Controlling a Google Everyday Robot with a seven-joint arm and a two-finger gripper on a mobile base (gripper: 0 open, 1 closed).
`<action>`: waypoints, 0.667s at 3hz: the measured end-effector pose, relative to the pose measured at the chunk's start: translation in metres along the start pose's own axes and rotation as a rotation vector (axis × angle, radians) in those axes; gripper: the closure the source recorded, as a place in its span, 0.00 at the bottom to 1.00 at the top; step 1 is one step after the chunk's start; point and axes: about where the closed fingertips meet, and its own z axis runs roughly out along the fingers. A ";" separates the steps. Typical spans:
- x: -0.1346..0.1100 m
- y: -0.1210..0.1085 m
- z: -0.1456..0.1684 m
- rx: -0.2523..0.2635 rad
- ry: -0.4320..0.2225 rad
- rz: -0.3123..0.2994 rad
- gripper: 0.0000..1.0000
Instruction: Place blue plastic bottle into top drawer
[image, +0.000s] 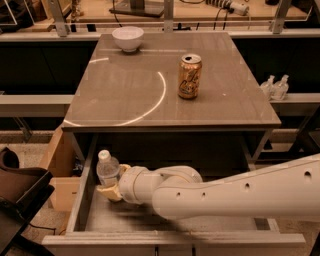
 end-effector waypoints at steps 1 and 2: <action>-0.001 0.001 0.000 -0.001 -0.001 -0.002 0.14; -0.002 0.001 0.001 -0.002 -0.002 -0.004 0.00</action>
Offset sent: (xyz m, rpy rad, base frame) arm -0.0002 0.0010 0.0007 0.0003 -0.0013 0.0017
